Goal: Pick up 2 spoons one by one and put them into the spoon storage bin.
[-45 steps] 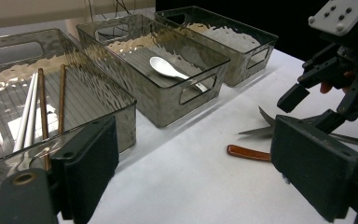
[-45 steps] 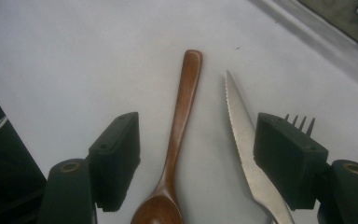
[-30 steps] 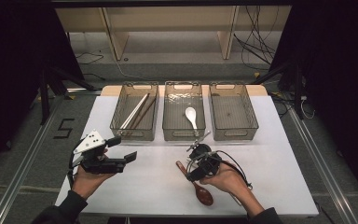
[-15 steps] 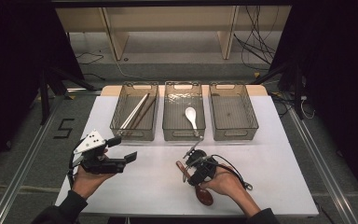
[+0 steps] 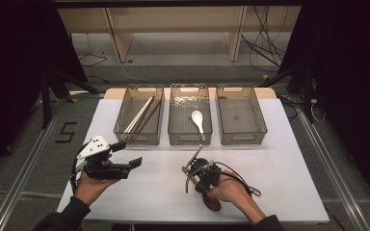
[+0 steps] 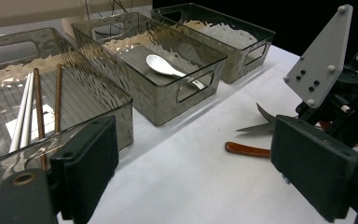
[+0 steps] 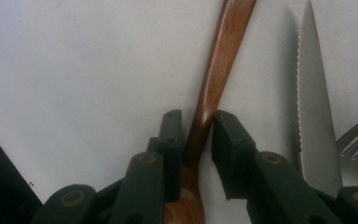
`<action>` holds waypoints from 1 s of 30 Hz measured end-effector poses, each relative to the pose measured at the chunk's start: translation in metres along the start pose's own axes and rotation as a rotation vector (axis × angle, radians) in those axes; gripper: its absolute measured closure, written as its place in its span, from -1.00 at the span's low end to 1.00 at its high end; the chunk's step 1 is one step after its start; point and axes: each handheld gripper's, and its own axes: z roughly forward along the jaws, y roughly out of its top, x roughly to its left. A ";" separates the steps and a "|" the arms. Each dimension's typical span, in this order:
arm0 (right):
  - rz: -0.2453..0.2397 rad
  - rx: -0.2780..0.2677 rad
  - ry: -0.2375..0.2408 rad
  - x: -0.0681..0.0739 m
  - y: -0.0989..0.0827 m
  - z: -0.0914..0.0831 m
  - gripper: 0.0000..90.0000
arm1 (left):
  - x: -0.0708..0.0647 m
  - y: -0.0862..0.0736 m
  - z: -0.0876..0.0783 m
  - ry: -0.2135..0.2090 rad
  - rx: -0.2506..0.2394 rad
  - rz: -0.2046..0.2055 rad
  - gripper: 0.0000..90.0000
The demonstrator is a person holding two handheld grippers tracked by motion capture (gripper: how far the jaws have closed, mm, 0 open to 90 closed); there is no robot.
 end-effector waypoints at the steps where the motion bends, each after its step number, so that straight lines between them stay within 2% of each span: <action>1: -0.001 0.002 -0.006 0.000 0.000 0.000 0.68 | 0.000 0.000 0.000 0.000 -0.001 0.000 -0.67; 8: 0.001 0.007 -0.013 -0.002 0.001 0.000 0.82 | 0.000 0.000 0.000 -0.002 0.001 0.003 -0.67; 12: 0.015 0.001 0.006 -0.005 0.001 0.000 0.83 | 0.000 0.000 0.000 -0.005 0.006 0.009 -0.67; 18: 0.011 -0.017 -0.001 -0.007 0.001 -0.004 0.84 | 0.000 0.000 0.000 -0.003 0.001 0.007 -0.67; 24: 0.027 -0.055 0.027 -0.013 -0.001 -0.011 0.84 | 0.000 0.000 0.000 -0.005 0.006 0.014 -0.67; 30: 0.041 -0.092 0.034 -0.017 -0.003 -0.019 0.84 | 0.000 0.000 0.000 -0.004 0.005 0.014 -0.67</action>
